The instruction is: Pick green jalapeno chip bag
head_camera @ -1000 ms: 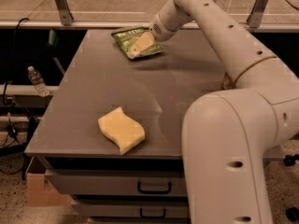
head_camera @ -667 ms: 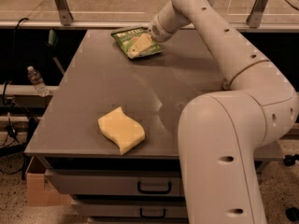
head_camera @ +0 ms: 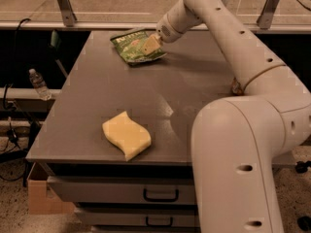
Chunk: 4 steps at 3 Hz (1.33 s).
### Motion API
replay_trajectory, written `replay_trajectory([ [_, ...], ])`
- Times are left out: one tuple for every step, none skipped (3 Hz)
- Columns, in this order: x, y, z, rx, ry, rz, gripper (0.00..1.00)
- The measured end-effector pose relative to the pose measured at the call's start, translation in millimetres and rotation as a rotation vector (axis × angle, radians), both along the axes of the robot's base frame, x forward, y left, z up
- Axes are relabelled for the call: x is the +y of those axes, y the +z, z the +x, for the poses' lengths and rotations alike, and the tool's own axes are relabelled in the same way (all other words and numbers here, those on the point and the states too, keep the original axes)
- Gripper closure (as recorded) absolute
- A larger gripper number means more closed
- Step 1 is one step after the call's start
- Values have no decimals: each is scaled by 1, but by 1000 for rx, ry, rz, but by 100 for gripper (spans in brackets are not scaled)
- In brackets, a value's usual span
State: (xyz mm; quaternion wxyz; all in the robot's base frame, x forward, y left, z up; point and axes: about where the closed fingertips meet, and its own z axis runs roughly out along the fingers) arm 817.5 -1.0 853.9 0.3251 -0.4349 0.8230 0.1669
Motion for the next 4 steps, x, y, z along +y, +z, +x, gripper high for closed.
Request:
replay_trajectory([
  [-3,14,-21,-65,94,-11,87],
  [4,40,-69,-128,255,12,100],
  [13,110,-147,-242,510,110,100],
  [17,163,-185,-325,659,161,100],
])
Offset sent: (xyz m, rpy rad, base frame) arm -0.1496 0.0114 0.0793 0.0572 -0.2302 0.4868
